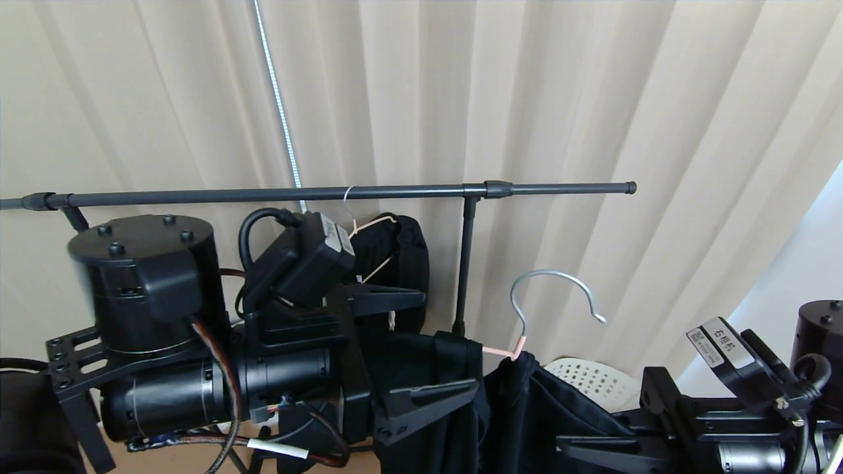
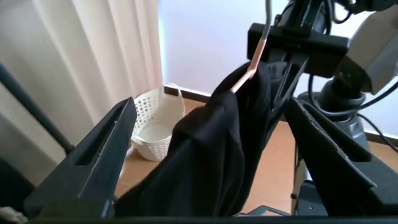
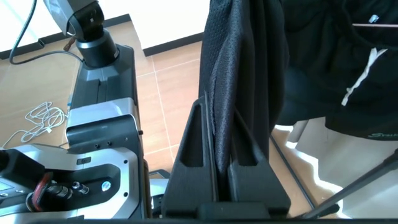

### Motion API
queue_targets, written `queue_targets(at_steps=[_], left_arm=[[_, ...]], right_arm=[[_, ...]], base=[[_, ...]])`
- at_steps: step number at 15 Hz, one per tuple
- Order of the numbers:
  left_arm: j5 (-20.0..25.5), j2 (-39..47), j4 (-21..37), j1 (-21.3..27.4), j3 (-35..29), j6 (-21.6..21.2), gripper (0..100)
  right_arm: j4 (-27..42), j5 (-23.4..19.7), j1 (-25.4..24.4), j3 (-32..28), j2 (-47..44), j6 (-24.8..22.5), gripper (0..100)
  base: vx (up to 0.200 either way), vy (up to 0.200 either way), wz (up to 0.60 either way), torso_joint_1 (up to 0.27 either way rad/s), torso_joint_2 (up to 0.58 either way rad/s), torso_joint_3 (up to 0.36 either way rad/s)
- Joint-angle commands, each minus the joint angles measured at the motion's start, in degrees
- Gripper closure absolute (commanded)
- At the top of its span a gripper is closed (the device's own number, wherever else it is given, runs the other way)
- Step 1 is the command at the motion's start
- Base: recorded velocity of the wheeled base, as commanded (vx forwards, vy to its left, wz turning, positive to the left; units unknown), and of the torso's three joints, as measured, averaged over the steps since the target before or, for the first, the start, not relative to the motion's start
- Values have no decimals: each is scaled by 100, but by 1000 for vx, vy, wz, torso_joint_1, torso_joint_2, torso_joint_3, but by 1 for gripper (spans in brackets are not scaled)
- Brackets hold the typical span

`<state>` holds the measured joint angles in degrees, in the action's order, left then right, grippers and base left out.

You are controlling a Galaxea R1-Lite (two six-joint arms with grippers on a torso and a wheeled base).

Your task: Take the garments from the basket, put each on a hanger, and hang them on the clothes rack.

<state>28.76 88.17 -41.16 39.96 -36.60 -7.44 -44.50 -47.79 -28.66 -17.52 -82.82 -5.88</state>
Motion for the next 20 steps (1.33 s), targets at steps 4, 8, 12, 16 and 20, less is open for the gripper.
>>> queue_targets(at_steps=[4, 8, 12, 16, 20], left_arm=[[-46, -899, 20, -1113, 759, -610, 0], [851, -1391, 20, -2361, 1049, -891, 0], [2231, -1356, -7, -3688, 1568, -882, 0], [2600, -811, -33, -4137, 1480, -865, 0], [2609, -274, -481, -4102, 1533, -865, 0]], right_arm=[[-15, -29, 124, -59, 21, -10, 100], [-103, -64, 431, -577, 21, -63, 100], [-103, -196, 440, -551, -243, -441, 100], [-103, -600, 554, -358, -234, -546, 100], [-103, -1031, 634, -314, -234, -617, 100]], base=[[0, 0, 0, 0, 0, 0], [0, 0, 0, 0, 0, 0], [0, 0, 0, 0, 0, 0], [0, 0, 0, 0, 0, 0], [0, 0, 0, 0, 0, 0]])
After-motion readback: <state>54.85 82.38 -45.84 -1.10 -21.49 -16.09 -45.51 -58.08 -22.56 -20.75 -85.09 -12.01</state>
